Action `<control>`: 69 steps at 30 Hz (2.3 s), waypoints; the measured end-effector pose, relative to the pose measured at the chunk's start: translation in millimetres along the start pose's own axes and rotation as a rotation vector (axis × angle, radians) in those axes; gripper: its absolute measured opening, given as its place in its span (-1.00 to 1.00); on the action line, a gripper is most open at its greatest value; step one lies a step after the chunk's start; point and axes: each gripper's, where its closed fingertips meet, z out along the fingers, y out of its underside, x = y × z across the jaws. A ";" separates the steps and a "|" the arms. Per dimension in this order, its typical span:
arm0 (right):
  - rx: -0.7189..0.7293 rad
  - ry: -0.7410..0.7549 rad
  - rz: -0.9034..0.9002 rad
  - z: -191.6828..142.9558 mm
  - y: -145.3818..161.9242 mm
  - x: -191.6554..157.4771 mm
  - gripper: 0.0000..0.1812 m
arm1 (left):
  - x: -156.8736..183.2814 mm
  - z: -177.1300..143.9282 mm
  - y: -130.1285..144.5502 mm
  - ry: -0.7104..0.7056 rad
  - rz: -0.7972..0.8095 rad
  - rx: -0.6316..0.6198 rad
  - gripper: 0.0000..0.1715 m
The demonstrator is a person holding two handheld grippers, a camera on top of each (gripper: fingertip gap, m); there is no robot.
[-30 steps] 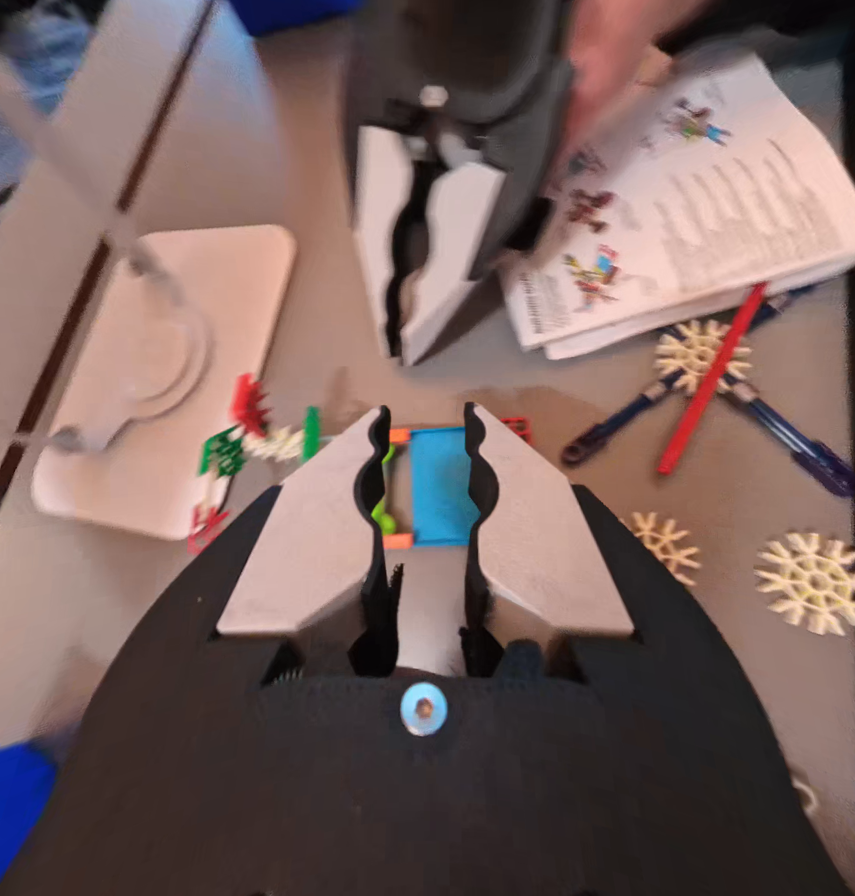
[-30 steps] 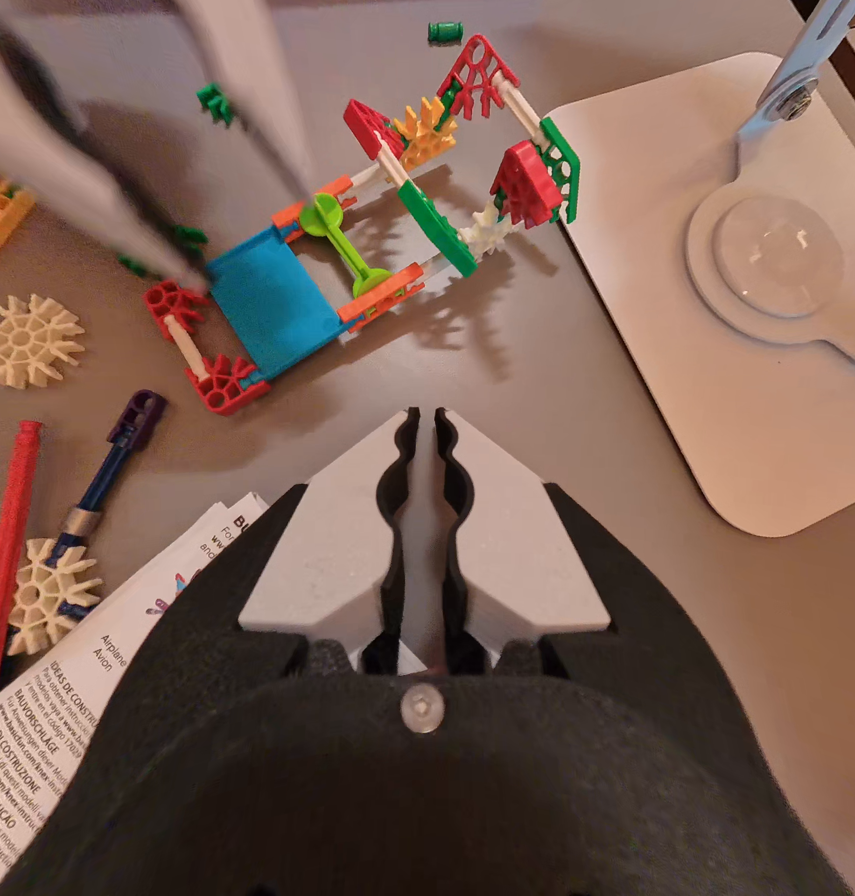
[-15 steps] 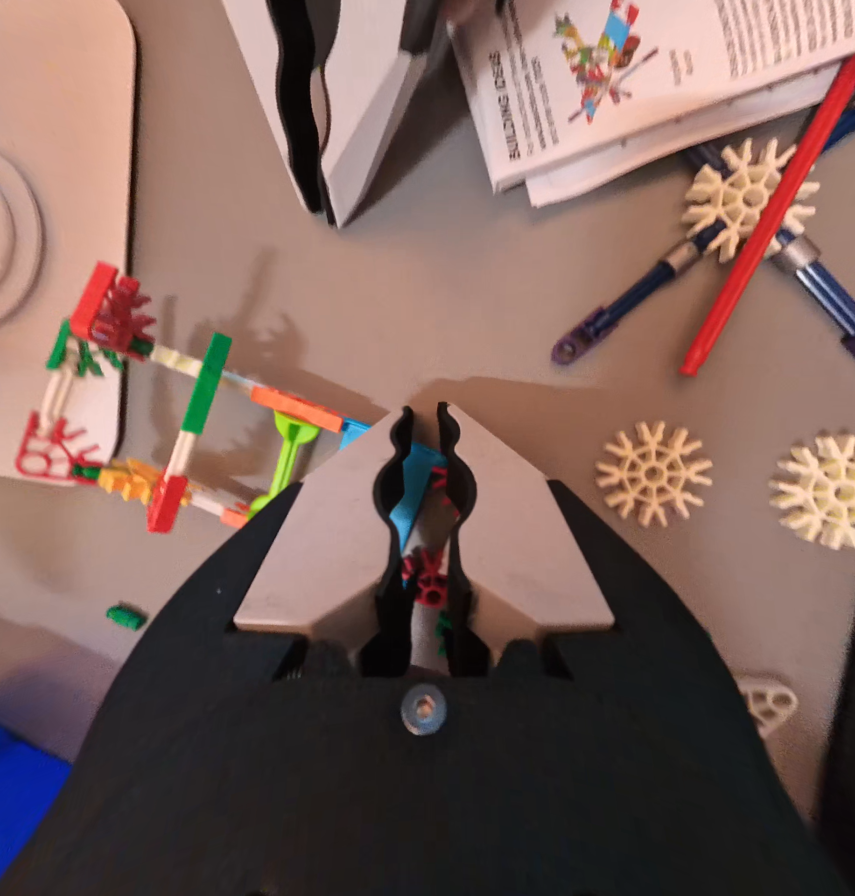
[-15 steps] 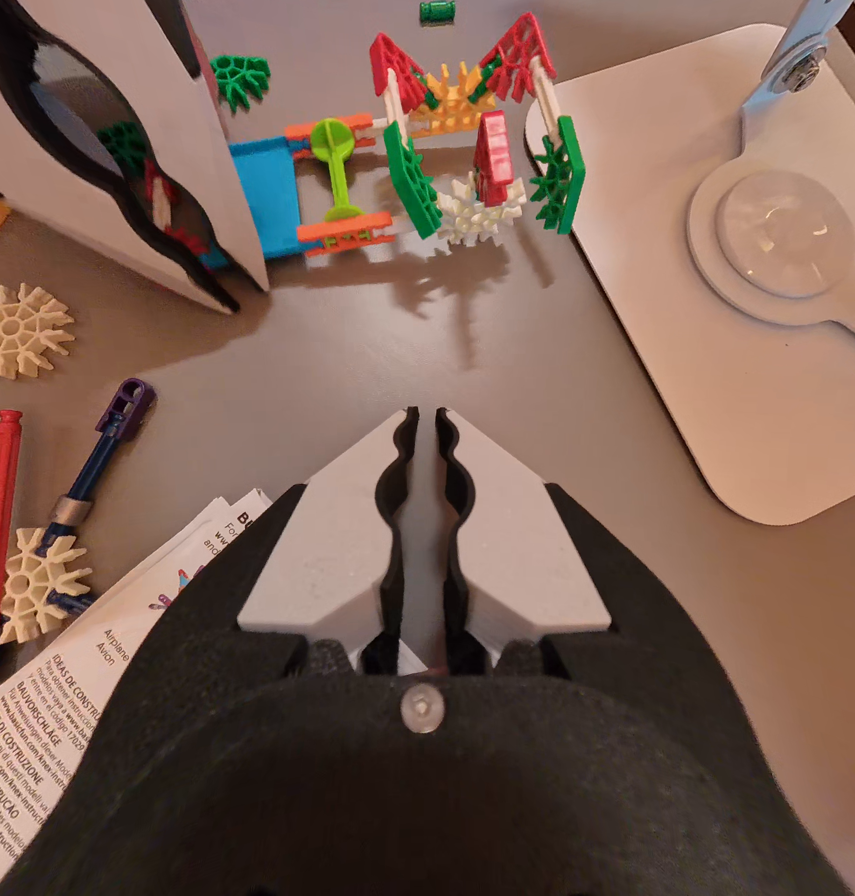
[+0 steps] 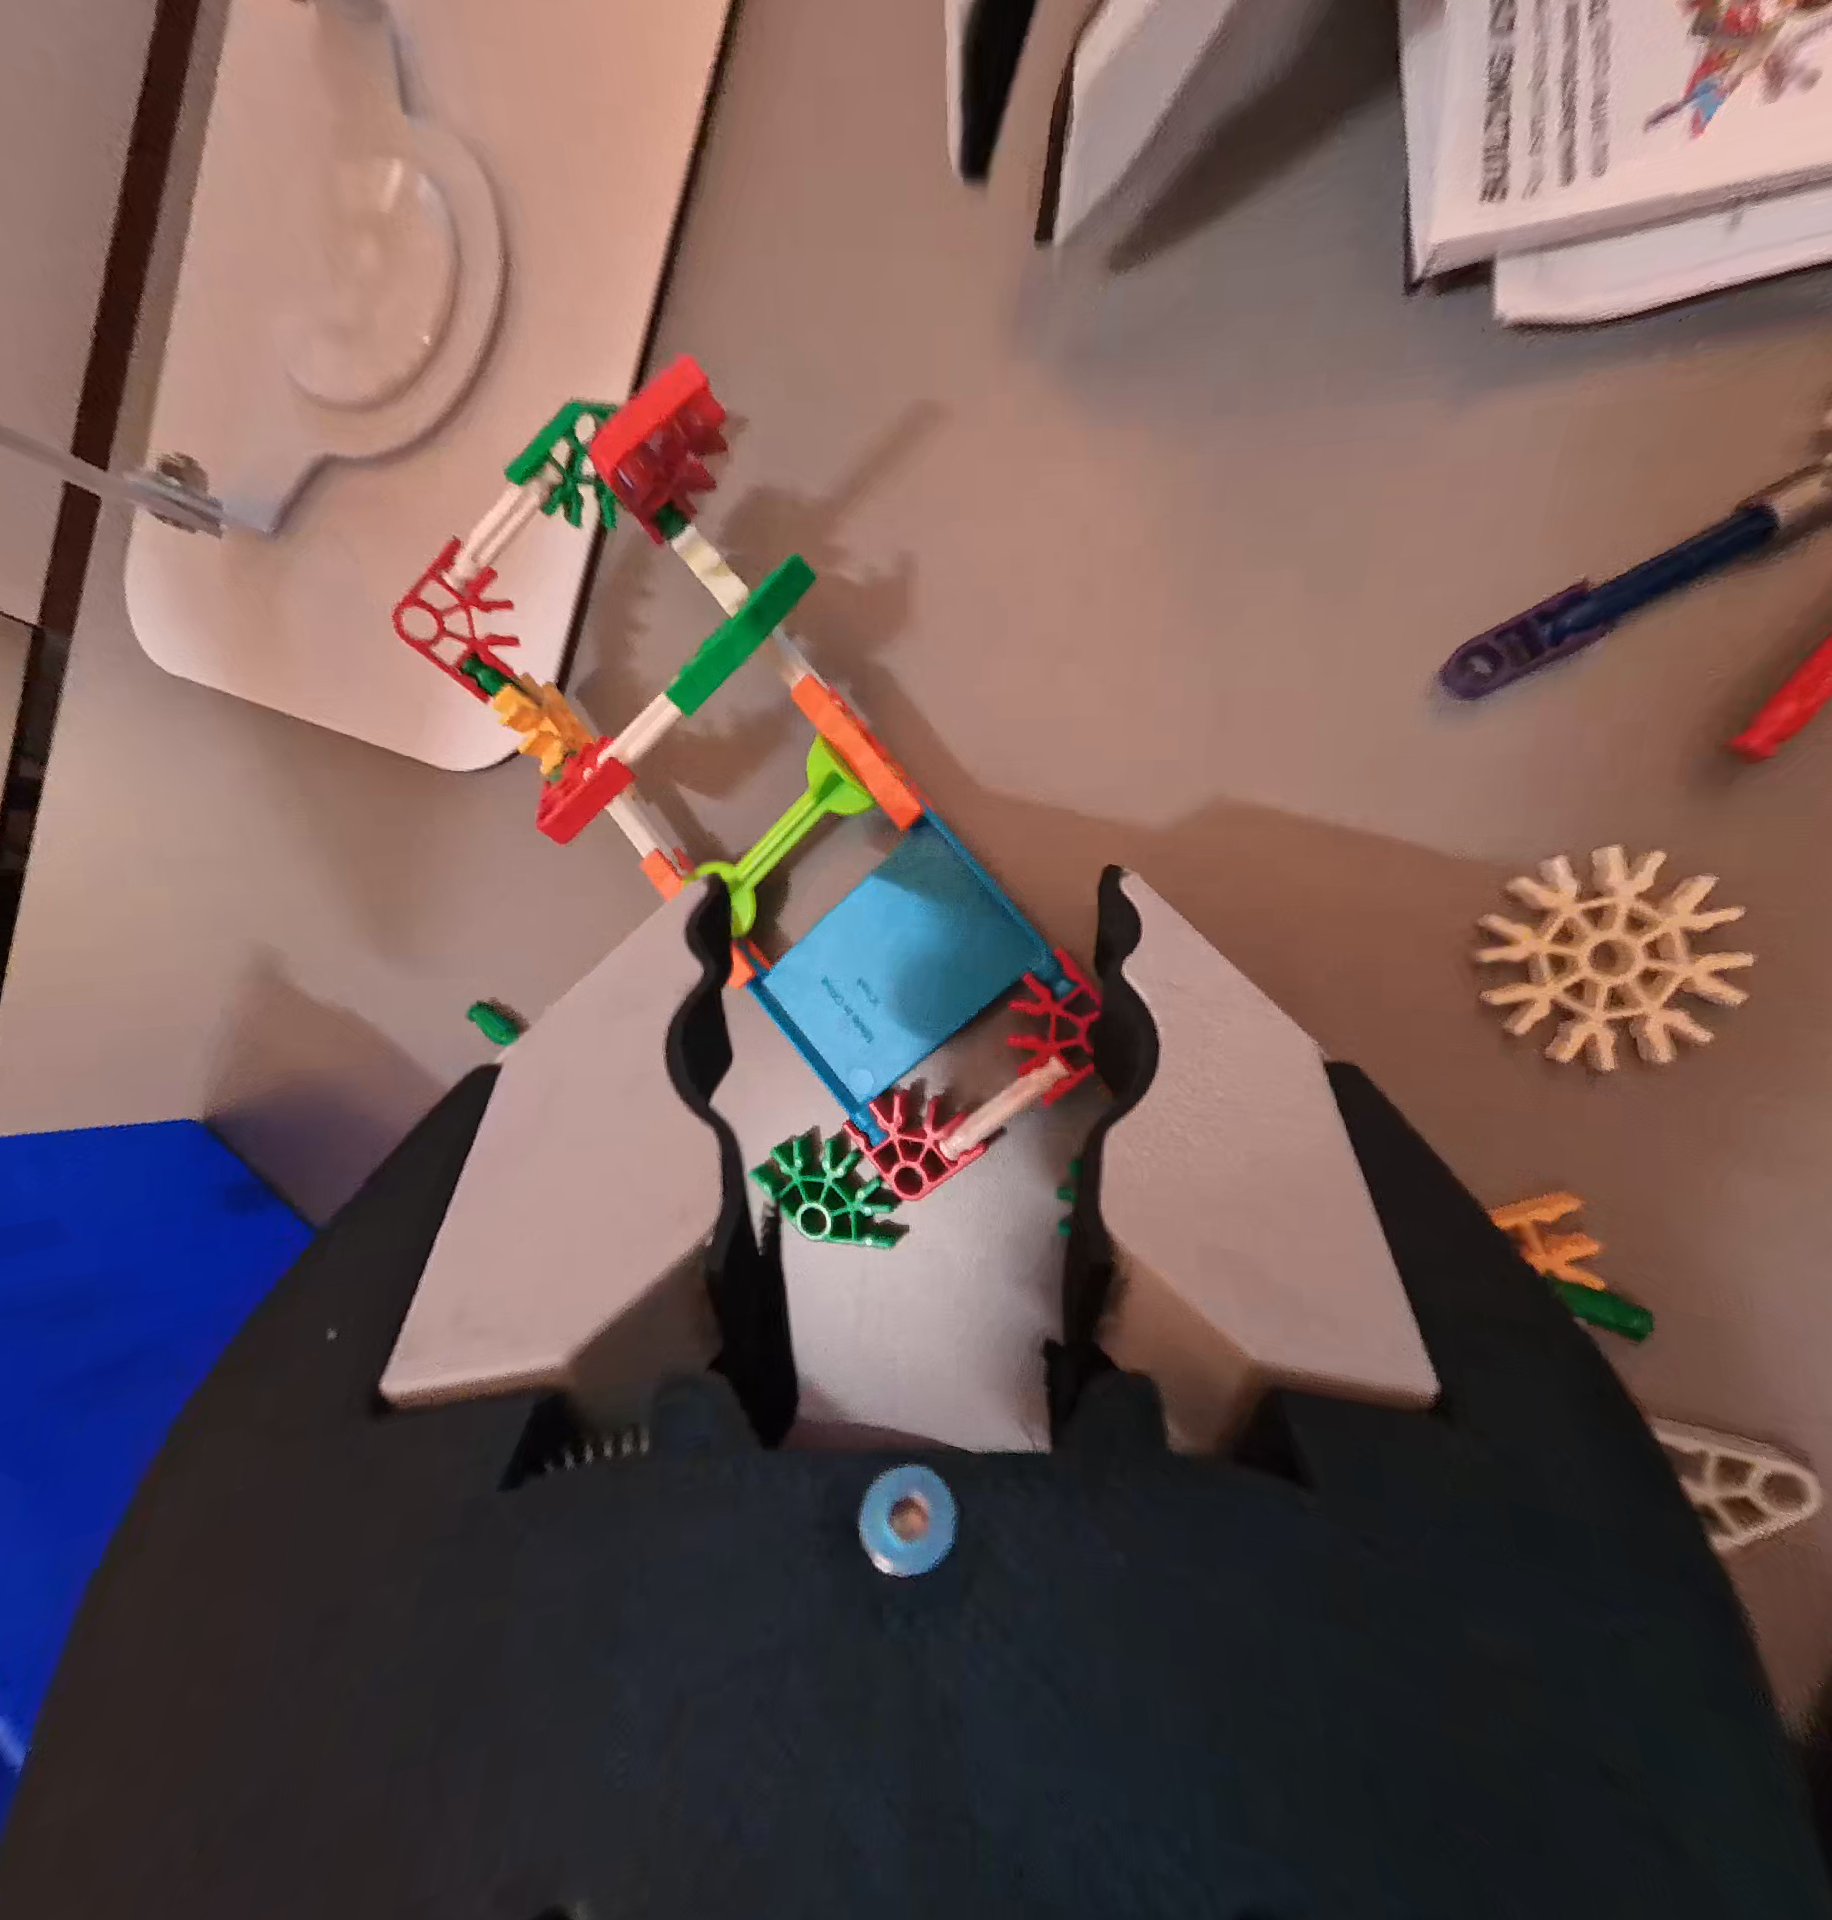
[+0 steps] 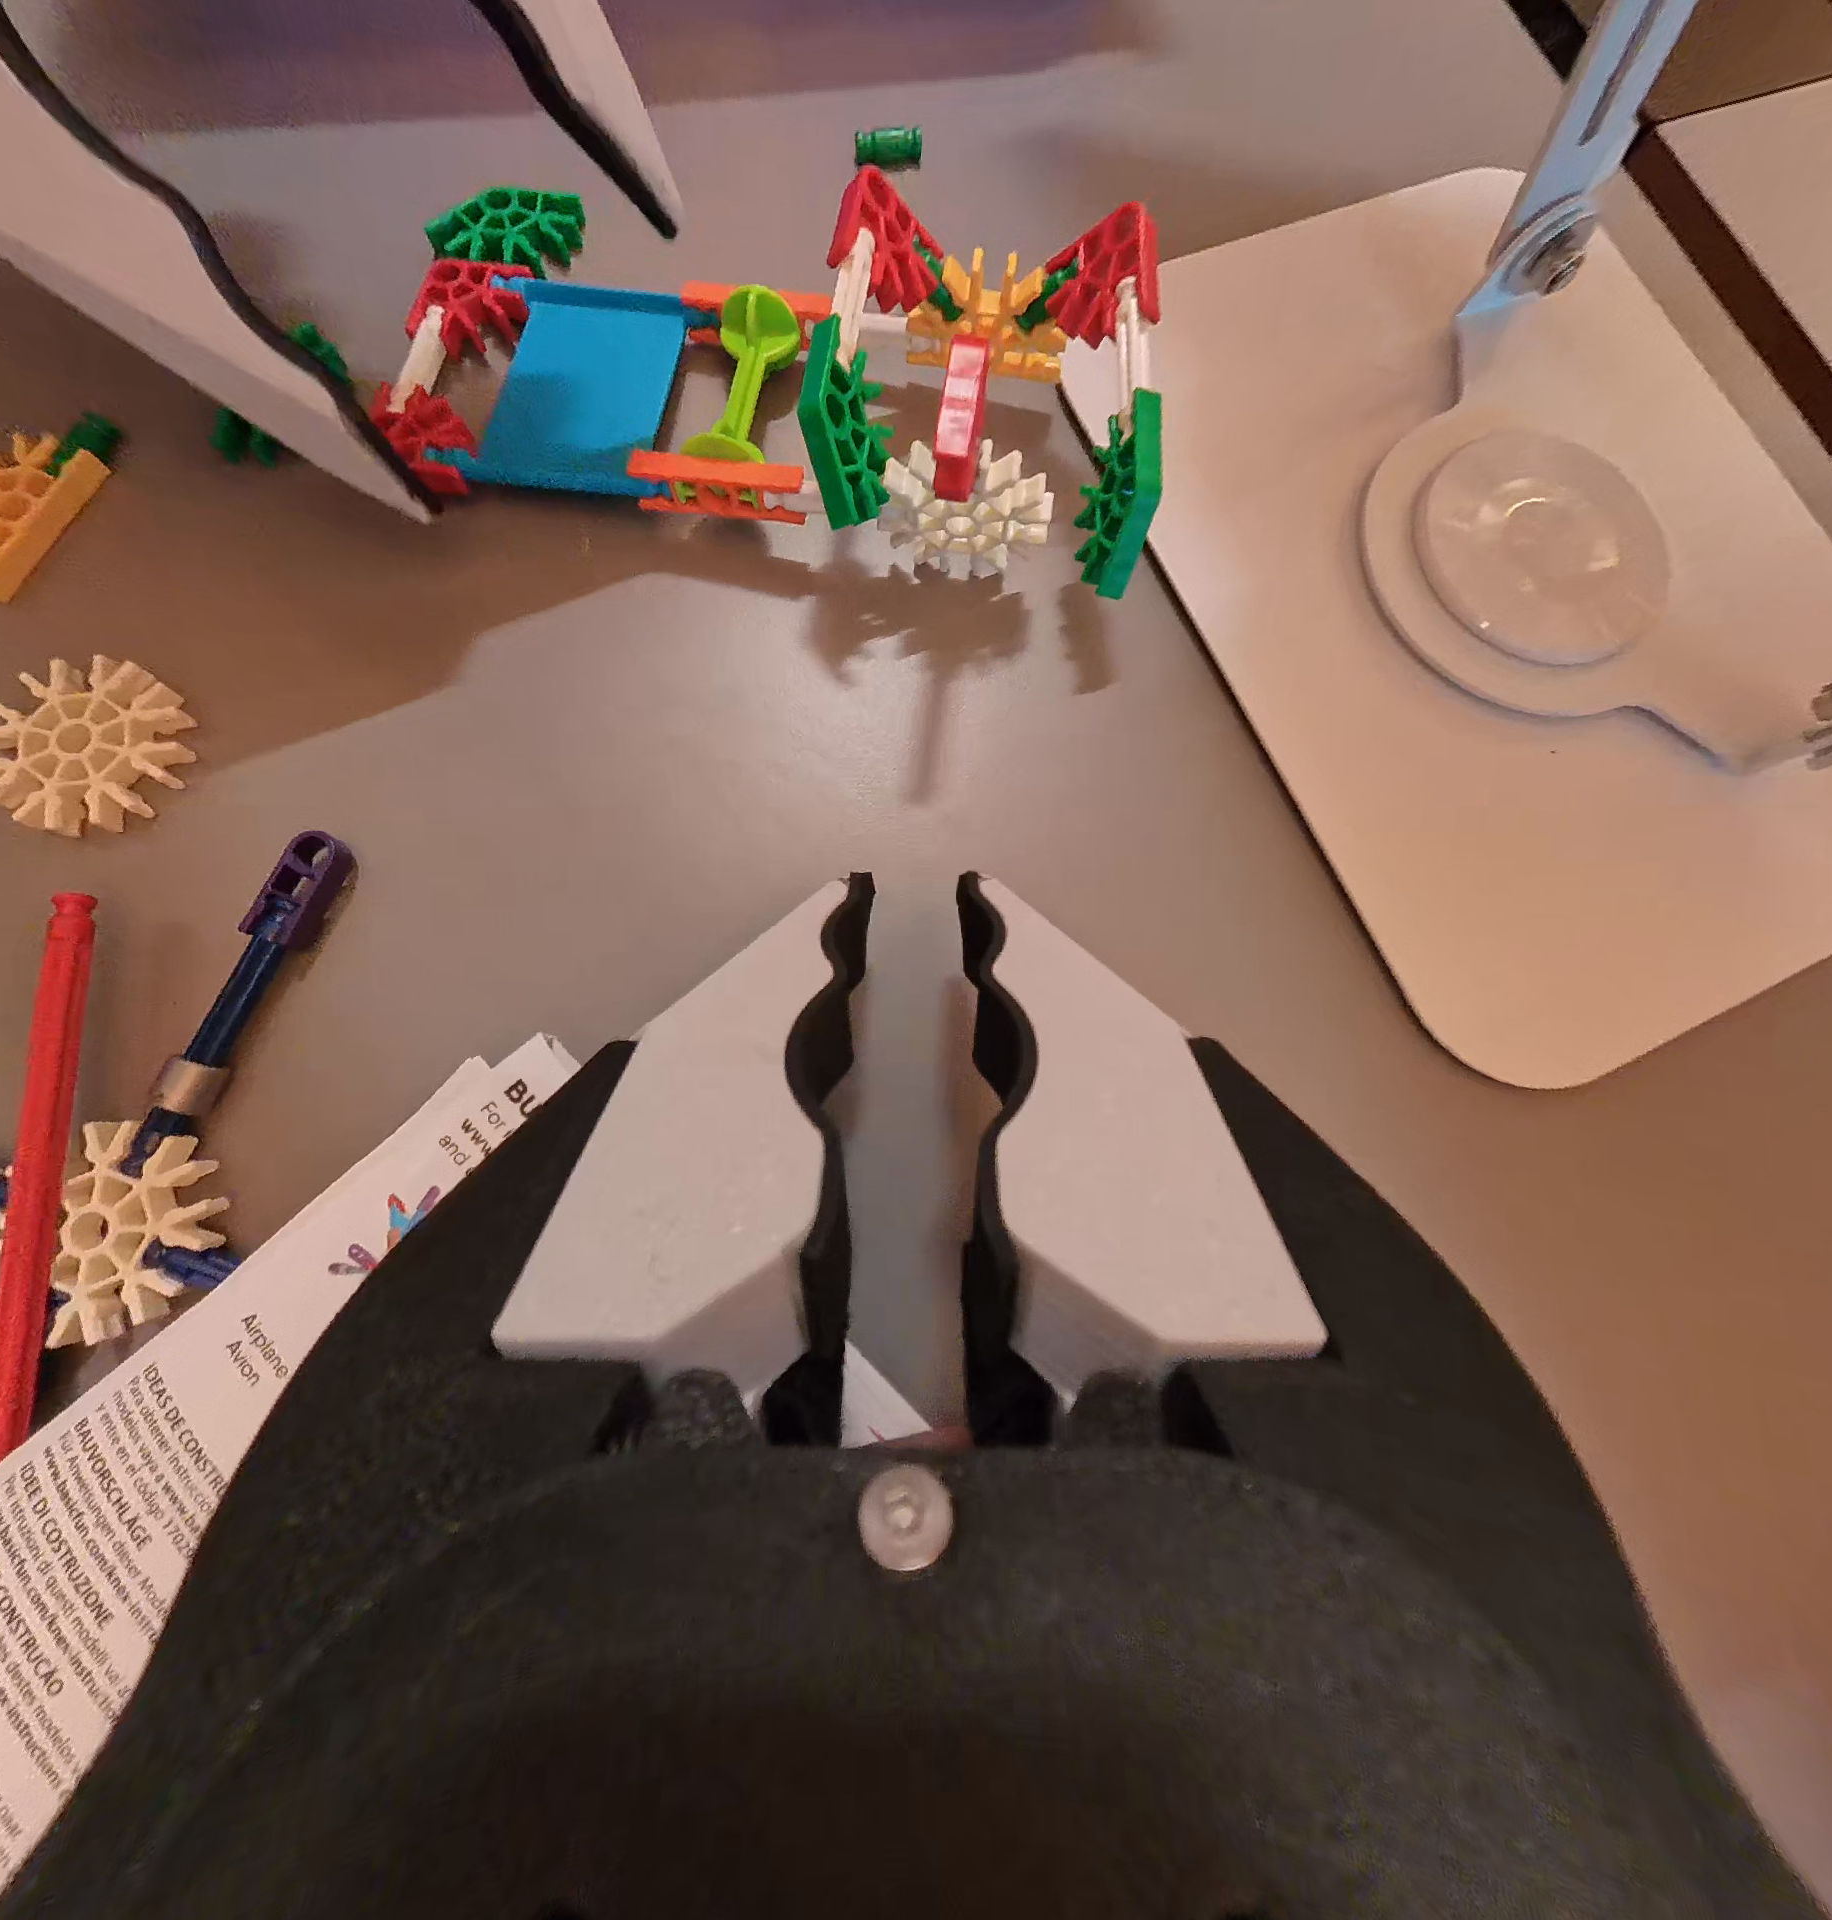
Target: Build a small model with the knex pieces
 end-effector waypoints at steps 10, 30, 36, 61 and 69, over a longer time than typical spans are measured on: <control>0.078 0.068 0.008 -14.8 -15.6 11.4 -0.84 | -0.6 15.2 16.2 0.073 -0.107 -0.027 -0.21; 0.094 0.063 0.018 -15.2 -16.8 12.6 -0.85 | 21.9 18.6 4.2 0.225 -0.065 0.079 -0.61; 0.097 0.066 0.017 -16.3 -17.2 13.4 -0.85 | 44.0 12.7 0.6 0.300 0.039 0.101 -0.63; 0.101 0.055 0.022 -16.6 -16.4 13.4 -0.85 | 19.8 11.0 17.5 0.186 -0.092 -0.036 -0.16; 0.096 0.047 0.018 -14.7 -15.5 11.3 -0.85 | 28.3 18.2 5.5 0.249 -0.119 0.028 -0.19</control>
